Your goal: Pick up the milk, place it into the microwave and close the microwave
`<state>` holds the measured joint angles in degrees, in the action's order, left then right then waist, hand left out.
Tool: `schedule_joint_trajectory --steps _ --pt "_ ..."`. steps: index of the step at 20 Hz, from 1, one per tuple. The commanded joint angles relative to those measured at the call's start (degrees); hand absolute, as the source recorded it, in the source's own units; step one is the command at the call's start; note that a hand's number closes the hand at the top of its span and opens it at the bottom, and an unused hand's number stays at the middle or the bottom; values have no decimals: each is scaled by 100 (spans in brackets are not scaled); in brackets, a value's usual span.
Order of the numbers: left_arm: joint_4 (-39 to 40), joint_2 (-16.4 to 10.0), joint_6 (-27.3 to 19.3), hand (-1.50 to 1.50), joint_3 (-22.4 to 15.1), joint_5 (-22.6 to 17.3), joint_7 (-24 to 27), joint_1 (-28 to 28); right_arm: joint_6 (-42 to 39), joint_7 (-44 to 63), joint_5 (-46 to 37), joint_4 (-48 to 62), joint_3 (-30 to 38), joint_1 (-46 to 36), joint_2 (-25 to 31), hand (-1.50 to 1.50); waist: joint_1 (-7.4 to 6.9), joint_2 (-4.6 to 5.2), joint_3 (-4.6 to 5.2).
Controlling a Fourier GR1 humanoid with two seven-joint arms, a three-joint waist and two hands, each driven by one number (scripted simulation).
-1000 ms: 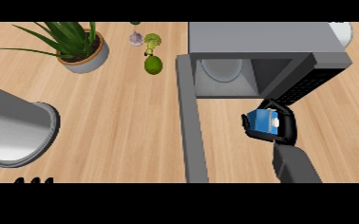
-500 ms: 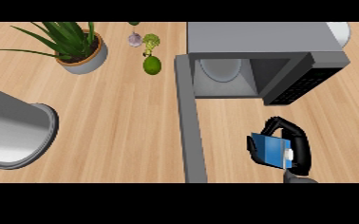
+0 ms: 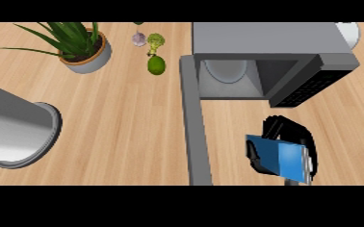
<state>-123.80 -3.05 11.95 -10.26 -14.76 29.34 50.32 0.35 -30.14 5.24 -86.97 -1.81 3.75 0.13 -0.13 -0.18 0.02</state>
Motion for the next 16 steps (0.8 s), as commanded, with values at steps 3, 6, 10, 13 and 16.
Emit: schedule_joint_trajectory --steps 3,6,10,13,16 --pt "245 -54 62 -150 176 -94 55 -216 1173 359 -422 151 -594 -788 -12 150 -45 17 -2" --pt "78 -99 73 -150 351 -391 -58 -76 1242 666 -572 264 -639 -1038 -12 150 -46 16 -2" --pt "432 -41 174 -150 283 -116 254 -69 1826 960 -519 698 -852 -1621 -13 150 -47 12 -2" --pt "-28 -148 28 -150 508 -409 -223 -215 2099 789 -636 1664 -621 -2101 -13 150 -57 27 -4" --pt "227 -195 205 -150 604 -395 -26 -188 2531 667 -649 2652 -594 -2718 -13 150 -116 36 -6"
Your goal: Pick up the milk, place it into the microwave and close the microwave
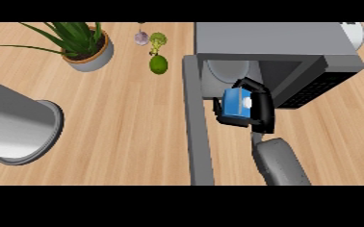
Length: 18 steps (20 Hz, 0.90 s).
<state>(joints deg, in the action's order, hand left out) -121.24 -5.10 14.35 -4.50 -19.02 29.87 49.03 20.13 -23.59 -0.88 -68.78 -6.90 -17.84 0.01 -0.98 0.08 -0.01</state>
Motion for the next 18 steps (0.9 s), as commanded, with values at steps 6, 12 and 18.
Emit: schedule_joint_trajectory --steps 6,12,18 --pt "-52 -41 189 -150 132 -82 1 86 395 -892 705 2727 487 -1729 -1 150 -73 25 -6" --pt "25 -48 201 -150 124 -21 -60 27 627 -1341 413 4311 1073 -2587 209 150 -174 76 -9" --pt "359 -8 286 -150 98 97 118 -242 681 -1767 241 5268 1196 -2918 502 150 -319 144 -15"
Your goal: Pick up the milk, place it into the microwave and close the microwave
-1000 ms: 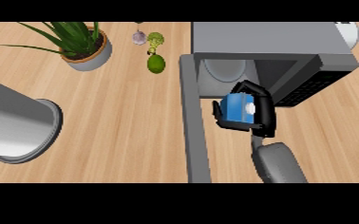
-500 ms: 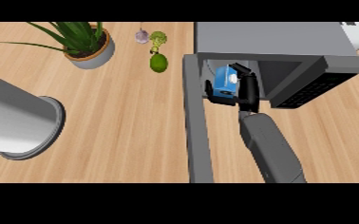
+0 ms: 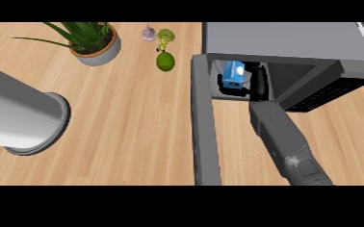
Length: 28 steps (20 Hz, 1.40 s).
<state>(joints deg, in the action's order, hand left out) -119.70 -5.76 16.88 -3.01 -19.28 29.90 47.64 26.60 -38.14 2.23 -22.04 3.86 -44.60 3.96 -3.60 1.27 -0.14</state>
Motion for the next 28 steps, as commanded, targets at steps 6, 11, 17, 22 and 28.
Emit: schedule_joint_trajectory --steps 6,11,17,22,28 --pt "-1 -107 175 -150 -33 -52 -76 -124 476 -159 -331 1073 73 -804 443 150 -262 100 -9" --pt "372 -87 225 -150 25 6 58 -212 897 -652 -550 1211 -20 -824 556 150 -288 124 -8" --pt "238 -123 198 -150 81 -145 -96 -403 865 -777 -287 1160 320 -1152 626 150 -331 173 -21" --pt "309 -60 143 -150 61 -44 -47 -399 1259 -1055 -271 1149 451 -1241 707 150 -413 203 -20" --pt "392 -98 247 -150 -36 72 -12 -386 2308 -1007 -402 1288 499 -1335 743 150 -505 220 -15"
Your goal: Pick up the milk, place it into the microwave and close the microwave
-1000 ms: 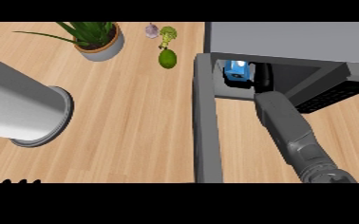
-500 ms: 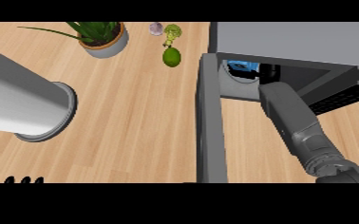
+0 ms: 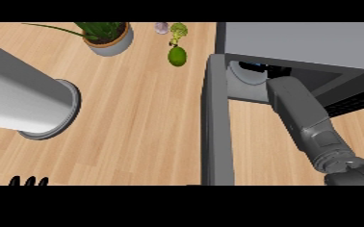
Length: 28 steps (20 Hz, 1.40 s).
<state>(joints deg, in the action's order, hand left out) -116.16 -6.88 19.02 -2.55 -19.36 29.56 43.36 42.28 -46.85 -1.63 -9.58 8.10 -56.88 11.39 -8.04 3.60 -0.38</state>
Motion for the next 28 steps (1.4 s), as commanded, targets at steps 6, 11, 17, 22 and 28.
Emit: schedule_joint_trajectory --steps 6,11,17,22,28 --pt "241 -118 88 -150 166 -125 -39 -250 1020 -93 -86 123 112 -187 -46 150 -55 22 10" --pt "128 -138 98 -150 156 -65 4 -272 2254 1371 -491 931 -164 503 527 -150 -149 267 107" --pt "170 -128 31 -150 104 8 -96 -470 2646 2569 -1246 949 -903 446 492 -150 -290 151 66" --pt "389 -73 -20 -150 55 42 -157 -689 1157 1688 -1414 857 -1093 -318 -179 -150 -315 104 4" --pt "319 -54 -43 -150 94 66 -98 -675 672 1525 -1418 823 -1098 -308 -313 -150 -281 101 -8"
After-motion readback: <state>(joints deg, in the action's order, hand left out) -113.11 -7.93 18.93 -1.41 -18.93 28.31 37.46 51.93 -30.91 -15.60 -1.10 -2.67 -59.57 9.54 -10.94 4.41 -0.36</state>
